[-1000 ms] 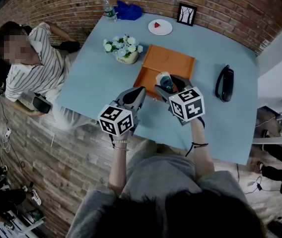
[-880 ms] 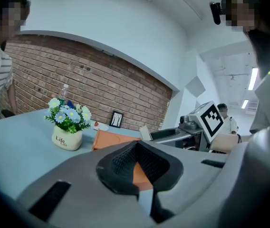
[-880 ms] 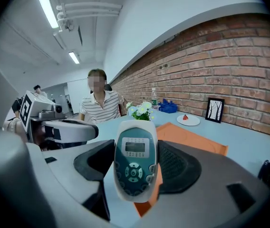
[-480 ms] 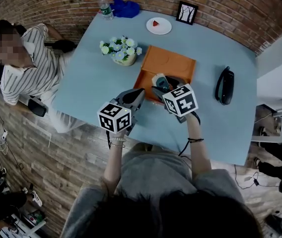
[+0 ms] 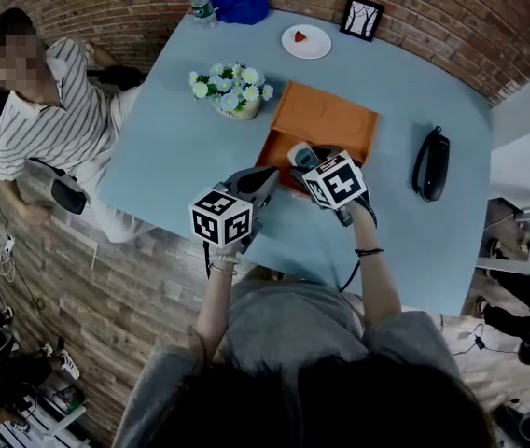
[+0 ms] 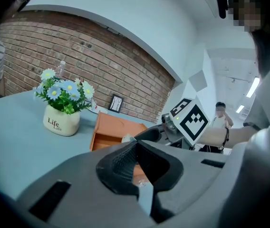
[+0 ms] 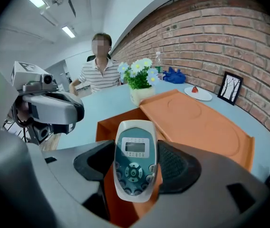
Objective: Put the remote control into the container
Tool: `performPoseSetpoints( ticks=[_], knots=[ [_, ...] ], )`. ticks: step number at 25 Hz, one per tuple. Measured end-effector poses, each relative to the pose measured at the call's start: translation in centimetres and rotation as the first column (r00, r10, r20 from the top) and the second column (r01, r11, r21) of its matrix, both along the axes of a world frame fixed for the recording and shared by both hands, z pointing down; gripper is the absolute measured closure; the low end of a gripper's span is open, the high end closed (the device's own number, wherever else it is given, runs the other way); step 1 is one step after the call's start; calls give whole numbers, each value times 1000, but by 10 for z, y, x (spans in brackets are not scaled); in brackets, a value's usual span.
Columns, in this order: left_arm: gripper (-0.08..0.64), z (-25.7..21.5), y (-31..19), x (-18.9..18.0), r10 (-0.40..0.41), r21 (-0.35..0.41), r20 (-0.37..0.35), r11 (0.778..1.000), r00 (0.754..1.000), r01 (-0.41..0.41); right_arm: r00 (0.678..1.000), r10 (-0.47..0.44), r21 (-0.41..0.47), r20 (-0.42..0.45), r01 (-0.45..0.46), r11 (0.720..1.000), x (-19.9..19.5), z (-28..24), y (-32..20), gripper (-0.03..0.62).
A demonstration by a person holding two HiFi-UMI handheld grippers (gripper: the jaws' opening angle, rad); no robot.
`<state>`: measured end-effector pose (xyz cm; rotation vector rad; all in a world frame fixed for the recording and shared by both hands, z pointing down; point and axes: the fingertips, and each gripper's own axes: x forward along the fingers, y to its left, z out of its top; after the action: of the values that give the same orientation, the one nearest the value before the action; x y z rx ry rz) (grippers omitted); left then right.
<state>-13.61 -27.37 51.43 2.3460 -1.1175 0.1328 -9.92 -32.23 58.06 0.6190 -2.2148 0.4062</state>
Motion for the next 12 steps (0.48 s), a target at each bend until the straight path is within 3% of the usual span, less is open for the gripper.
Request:
performPoseSetpoints(
  ticks=[12],
  knots=[
    [557,12,2,-7,-15,-38,10,999,1000,16,985,-80,-91,-154,66,994,-4,46,4,308]
  ],
)
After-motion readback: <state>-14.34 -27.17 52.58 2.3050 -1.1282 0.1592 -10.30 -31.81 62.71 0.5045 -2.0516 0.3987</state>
